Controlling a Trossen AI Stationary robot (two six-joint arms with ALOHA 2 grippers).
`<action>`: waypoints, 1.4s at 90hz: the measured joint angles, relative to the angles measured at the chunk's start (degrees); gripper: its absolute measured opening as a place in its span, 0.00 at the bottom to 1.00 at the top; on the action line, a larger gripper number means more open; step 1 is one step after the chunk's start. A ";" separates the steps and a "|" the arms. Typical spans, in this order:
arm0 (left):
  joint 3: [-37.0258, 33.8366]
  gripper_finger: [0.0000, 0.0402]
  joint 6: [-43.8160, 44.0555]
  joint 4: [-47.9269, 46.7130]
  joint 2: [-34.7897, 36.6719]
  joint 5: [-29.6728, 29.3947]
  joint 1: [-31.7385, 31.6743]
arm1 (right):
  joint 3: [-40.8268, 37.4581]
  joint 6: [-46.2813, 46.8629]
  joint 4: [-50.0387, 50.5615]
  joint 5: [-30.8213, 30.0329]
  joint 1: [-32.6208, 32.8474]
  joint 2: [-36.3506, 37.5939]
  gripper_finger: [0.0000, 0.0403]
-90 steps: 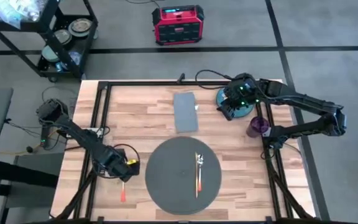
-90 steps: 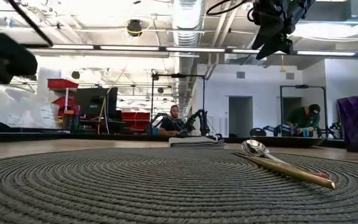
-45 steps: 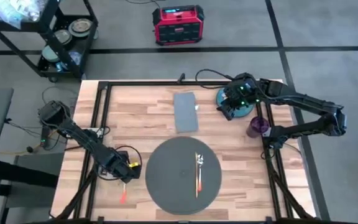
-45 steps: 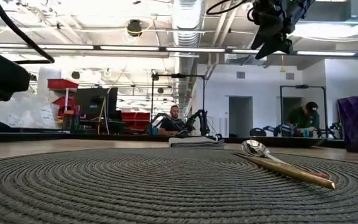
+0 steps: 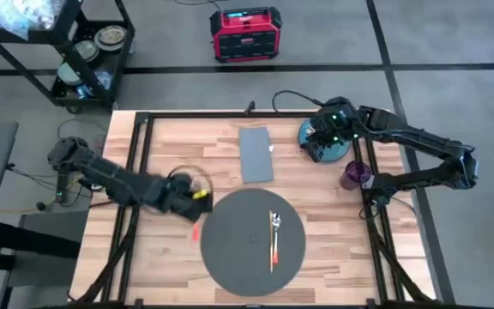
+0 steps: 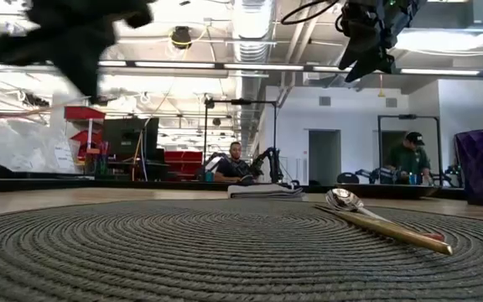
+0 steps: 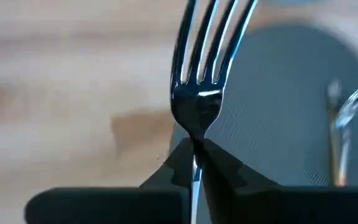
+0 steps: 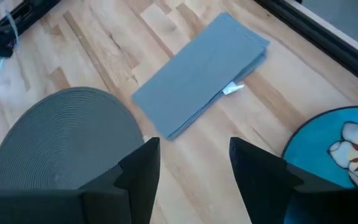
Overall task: Set table place
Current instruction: Put the orange fork on the gray table napkin
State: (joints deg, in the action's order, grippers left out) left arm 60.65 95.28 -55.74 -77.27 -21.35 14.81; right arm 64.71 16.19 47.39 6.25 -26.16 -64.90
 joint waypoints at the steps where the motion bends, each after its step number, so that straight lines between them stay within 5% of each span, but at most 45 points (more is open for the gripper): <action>1: 0.02 0.00 -1.49 0.77 -0.02 -0.01 -1.11 | 0.00 0.00 0.00 0.03 -0.10 0.00 0.45; 17: -1.18 0.00 -23.52 14.20 -1.13 1.84 -20.05 | 0.00 -0.04 0.01 1.46 -2.03 0.00 0.45; 29: -1.21 0.00 -35.10 28.44 -5.70 9.85 -32.32 | 0.04 -0.18 0.05 2.01 -3.10 0.00 0.45; 42: -1.17 0.00 -37.07 43.77 -13.70 22.56 -40.13 | 0.04 -0.22 0.09 2.79 -4.15 0.02 0.45; 61: 4.04 0.00 -35.18 52.19 -24.88 34.50 -42.82 | 0.04 -0.39 0.29 2.94 -5.13 0.00 0.45; 90: 13.80 0.00 -38.06 43.50 -34.40 35.85 -42.43 | 0.04 -0.67 0.22 2.94 -5.13 0.02 0.45; 126: 14.70 0.00 -35.93 45.57 -37.25 35.06 -43.96 | 0.04 -0.83 -0.49 2.92 -5.13 0.00 0.45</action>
State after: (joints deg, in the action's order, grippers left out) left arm 75.35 59.35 -10.17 -114.52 13.71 -29.15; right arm 64.75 15.35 46.90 9.17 -31.29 -64.90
